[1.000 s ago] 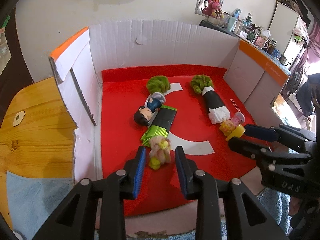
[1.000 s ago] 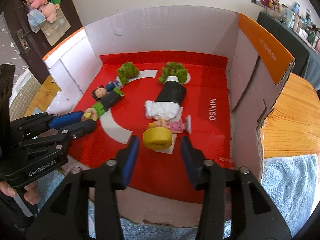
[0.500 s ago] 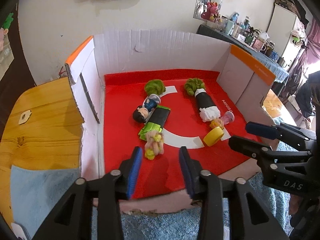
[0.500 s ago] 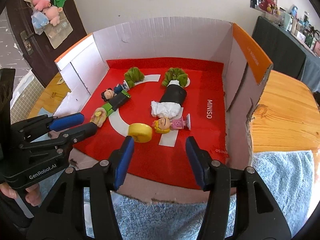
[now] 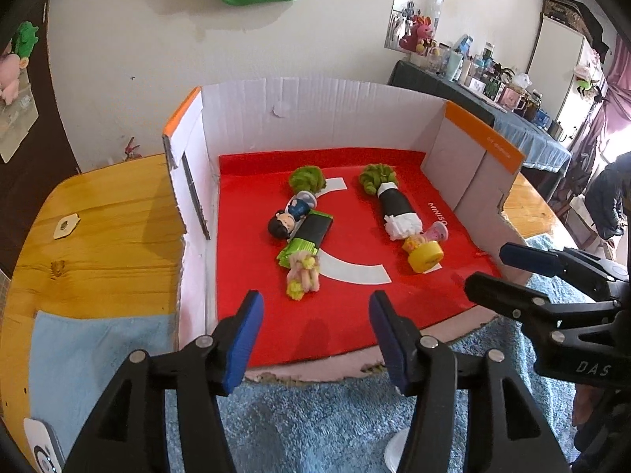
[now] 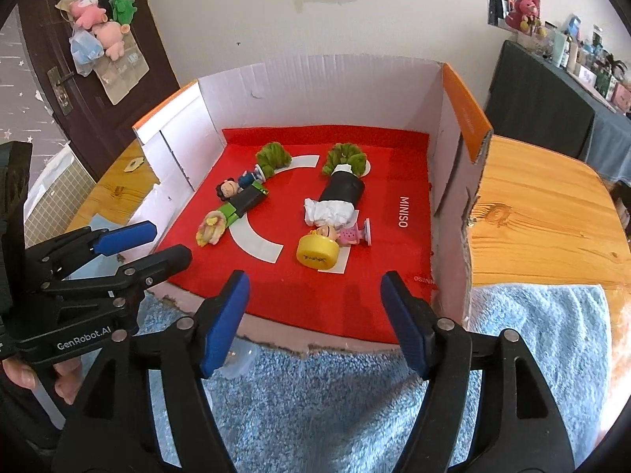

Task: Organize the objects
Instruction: 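Lift both open tools out of the box and back over the towel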

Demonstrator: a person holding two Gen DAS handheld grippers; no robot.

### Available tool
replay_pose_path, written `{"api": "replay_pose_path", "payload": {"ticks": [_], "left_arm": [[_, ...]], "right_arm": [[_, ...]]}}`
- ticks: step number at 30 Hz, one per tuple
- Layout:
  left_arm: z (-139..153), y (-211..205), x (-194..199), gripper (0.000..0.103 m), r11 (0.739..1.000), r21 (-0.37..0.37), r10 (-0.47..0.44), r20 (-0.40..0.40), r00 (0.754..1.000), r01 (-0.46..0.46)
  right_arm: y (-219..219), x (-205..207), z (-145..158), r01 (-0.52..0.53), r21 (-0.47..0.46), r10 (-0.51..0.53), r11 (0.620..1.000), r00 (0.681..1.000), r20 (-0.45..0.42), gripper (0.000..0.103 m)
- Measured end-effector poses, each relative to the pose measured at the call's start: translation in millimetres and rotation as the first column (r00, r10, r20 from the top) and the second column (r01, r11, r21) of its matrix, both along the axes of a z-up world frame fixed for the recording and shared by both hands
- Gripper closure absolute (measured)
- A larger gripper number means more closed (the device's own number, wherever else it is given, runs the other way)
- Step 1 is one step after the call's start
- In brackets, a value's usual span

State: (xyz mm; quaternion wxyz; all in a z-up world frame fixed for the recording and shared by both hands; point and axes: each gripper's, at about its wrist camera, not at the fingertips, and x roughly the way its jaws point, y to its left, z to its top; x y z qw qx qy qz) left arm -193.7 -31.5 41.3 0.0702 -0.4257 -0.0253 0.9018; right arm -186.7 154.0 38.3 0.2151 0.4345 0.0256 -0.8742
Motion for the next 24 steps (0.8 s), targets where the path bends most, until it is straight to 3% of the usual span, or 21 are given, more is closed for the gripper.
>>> {"api": "replay_pose_path", "payload": {"ticks": [13,17,24], "left_arm": [[9,-1,27,0.029,1.0,0.0,0.028,-0.028,0.999,-0.028],[10,2,37,0.019,0.999,-0.013,0.036,-0.036,0.999,-0.036],[9,7,53,0.014,0.999,-0.023,0.036,-0.045,0.998,-0.037]], "right_arm": [[10,27,13,0.007,-0.019,-0.008,1.0,0.999,-0.038,0.022],[13,36,15,0.008,-0.023,-0.009,1.0,0.999,-0.047,0.02],[19,55,17,0.014,-0.026,-0.016,1.0,0.998,-0.058,0.016]]}}
